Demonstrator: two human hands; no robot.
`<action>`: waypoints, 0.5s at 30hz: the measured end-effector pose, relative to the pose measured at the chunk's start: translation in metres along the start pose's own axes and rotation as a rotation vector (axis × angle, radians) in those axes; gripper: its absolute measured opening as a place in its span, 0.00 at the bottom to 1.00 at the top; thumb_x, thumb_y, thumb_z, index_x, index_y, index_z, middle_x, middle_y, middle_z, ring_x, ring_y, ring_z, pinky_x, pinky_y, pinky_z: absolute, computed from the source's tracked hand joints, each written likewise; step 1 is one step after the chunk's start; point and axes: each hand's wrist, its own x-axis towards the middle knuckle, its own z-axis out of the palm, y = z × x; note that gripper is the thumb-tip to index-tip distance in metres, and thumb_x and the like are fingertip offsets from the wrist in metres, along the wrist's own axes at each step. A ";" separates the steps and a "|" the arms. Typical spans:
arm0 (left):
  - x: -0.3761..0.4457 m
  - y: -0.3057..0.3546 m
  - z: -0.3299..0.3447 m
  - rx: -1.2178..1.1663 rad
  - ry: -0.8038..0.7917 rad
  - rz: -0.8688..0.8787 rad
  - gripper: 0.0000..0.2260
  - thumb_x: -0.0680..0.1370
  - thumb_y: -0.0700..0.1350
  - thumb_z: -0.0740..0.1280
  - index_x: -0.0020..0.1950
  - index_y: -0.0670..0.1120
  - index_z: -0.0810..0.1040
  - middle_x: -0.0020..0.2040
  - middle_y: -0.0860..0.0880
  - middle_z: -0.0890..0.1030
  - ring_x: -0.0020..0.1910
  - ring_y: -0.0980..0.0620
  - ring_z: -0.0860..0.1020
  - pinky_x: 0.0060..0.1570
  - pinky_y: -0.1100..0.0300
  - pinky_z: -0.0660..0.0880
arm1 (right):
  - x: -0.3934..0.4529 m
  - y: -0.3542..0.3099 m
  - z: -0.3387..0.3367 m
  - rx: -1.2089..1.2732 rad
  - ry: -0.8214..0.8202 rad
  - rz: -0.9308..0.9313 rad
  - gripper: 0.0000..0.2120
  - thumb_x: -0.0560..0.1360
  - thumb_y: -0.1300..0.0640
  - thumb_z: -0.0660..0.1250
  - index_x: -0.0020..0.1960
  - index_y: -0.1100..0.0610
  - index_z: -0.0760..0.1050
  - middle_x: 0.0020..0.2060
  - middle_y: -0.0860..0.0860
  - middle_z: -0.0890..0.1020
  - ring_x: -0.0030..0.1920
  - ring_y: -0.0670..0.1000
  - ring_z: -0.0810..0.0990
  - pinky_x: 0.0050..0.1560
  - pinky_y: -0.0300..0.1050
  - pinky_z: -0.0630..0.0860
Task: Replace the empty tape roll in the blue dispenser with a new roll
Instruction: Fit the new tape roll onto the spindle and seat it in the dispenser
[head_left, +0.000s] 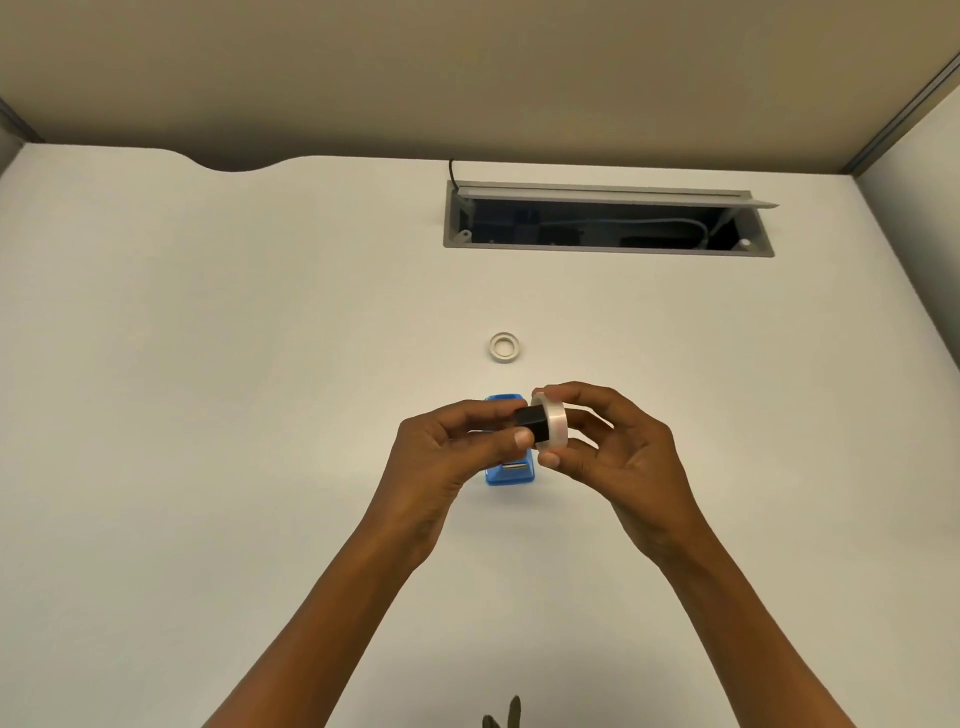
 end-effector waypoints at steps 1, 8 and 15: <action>0.000 0.001 0.000 0.012 0.002 0.000 0.16 0.61 0.49 0.75 0.48 0.51 0.84 0.45 0.50 0.86 0.46 0.51 0.83 0.61 0.45 0.72 | 0.000 0.000 0.000 -0.012 0.009 0.004 0.20 0.64 0.65 0.75 0.54 0.52 0.78 0.54 0.49 0.83 0.53 0.53 0.82 0.45 0.39 0.79; 0.002 0.002 0.000 0.107 0.006 0.040 0.11 0.66 0.39 0.75 0.47 0.48 0.84 0.43 0.50 0.86 0.45 0.53 0.83 0.56 0.54 0.74 | -0.003 -0.003 0.001 -0.040 0.031 -0.001 0.21 0.63 0.65 0.77 0.53 0.50 0.80 0.52 0.46 0.84 0.52 0.51 0.83 0.43 0.38 0.80; 0.001 0.002 0.000 0.141 -0.018 0.052 0.11 0.66 0.39 0.75 0.47 0.46 0.84 0.42 0.50 0.86 0.44 0.52 0.84 0.53 0.56 0.76 | -0.006 -0.006 0.005 -0.098 0.036 -0.016 0.21 0.60 0.59 0.77 0.52 0.48 0.81 0.49 0.46 0.85 0.51 0.51 0.83 0.44 0.39 0.81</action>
